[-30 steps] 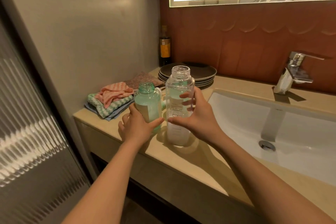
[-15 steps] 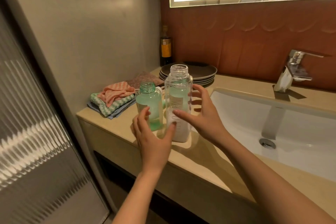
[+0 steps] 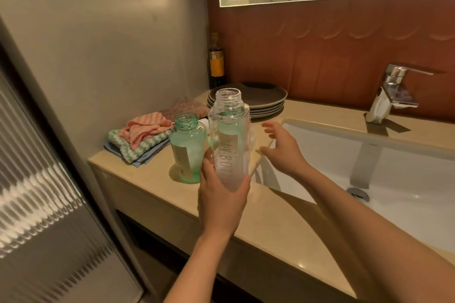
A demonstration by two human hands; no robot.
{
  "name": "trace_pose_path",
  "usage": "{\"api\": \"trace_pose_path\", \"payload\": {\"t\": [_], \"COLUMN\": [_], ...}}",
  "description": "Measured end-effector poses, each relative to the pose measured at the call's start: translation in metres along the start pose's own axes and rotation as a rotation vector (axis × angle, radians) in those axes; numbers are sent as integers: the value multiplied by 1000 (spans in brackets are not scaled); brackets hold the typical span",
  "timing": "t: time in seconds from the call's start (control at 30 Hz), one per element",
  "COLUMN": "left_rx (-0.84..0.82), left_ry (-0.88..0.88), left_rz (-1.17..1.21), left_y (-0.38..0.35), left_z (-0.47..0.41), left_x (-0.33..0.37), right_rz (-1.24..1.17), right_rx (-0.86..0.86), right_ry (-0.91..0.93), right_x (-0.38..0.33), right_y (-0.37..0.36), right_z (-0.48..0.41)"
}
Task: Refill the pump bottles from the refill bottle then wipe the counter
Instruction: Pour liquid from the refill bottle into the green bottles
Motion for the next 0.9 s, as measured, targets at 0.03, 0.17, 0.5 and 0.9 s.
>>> {"api": "trace_pose_path", "payload": {"t": [0.03,0.17,0.5,0.9], "left_rx": [0,18,-8,0], "left_ry": [5,26,48,50], "left_rz": [-27,-77,-113,-120], "left_y": [0,-1,1,3], "left_z": [0,0,-2,3], "left_x": [0,1,3,3], "right_rz": [54,185,239,-89], "right_rx": [-44,-202,-127,-212], "right_ry": [-8,-9,27,-35], "right_x": [4,16,27,6], "right_y": [-4,-20,-31,-27], "right_z": [-7,-34,-48,-65]}}
Point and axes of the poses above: each hand's wrist, its own z-axis away from the middle knuckle, its own y-axis out of the back of the hand, x = y × z, the point moved 1 cm from there along -z, towards the middle knuckle, and after that the axes turned 7 degrees about -x, right-handed, at the moved point
